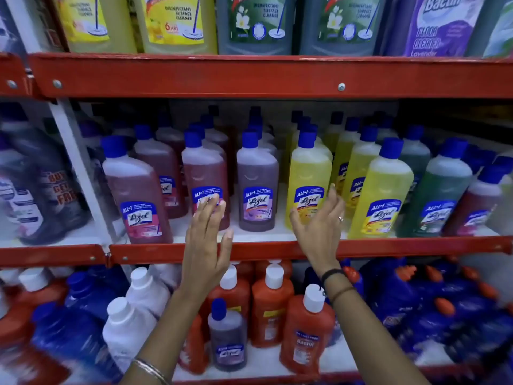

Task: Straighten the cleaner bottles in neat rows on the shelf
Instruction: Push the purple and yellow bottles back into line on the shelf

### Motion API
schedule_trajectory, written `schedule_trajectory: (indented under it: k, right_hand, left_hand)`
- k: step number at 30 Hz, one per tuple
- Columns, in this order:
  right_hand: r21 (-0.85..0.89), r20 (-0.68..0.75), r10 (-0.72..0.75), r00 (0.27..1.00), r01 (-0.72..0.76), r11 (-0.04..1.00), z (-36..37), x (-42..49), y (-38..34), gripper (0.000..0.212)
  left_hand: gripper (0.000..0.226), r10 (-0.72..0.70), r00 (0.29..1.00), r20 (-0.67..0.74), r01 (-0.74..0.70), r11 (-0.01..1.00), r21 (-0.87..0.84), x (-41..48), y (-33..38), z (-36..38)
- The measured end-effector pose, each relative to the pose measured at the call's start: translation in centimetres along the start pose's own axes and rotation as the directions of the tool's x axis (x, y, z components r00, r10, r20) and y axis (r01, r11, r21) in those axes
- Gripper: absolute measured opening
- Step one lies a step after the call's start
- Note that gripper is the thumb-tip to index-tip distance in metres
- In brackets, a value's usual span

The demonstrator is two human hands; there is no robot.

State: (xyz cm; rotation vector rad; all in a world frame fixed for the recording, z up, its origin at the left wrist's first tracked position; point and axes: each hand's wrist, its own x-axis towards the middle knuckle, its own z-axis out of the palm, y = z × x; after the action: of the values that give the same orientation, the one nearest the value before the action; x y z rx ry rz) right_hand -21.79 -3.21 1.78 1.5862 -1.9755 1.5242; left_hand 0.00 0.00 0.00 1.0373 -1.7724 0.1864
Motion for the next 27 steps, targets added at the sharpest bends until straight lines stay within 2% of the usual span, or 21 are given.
schedule_trajectory:
  k: [3, 5, 12, 22, 27]
  right_hand:
    - [-0.099, 0.106, 0.172, 0.979, -0.162, 0.982, 1.0, 1.3, -0.7, 0.116]
    - [-0.118, 0.146, 0.227, 0.963, -0.211, 0.97, 1.6, 2.0, -1.0, 0.124]
    - [-0.131, 0.148, 0.244, 0.959, -0.225, 0.966, 2.2, 2.7, -0.7, 0.116]
    - [-0.153, 0.118, 0.213, 0.97, -0.194, 0.969, -0.3, 0.9, -0.2, 0.101]
    - [-0.168, 0.107, 0.188, 0.976, -0.169, 0.971, -1.6, -0.1, 0.0, 0.106]
  left_hand:
    - [0.052, -0.104, 0.994, 0.026, 0.101, 0.992, 0.074, -0.8, -1.5, 0.4]
    - [0.055, -0.168, 0.983, 0.073, 0.158, 0.98, 0.123, -1.6, -2.7, 0.8]
    - [0.057, -0.218, 0.958, 0.188, 0.13, 0.91, 0.393, -2.4, -4.7, 0.9]
    - [0.06, -0.248, 0.94, 0.234, 0.129, 0.894, 0.428, -2.6, -4.5, 0.5]
    - [0.063, -0.256, 0.934, 0.248, 0.135, 0.897, 0.42, -2.4, -4.1, 0.4]
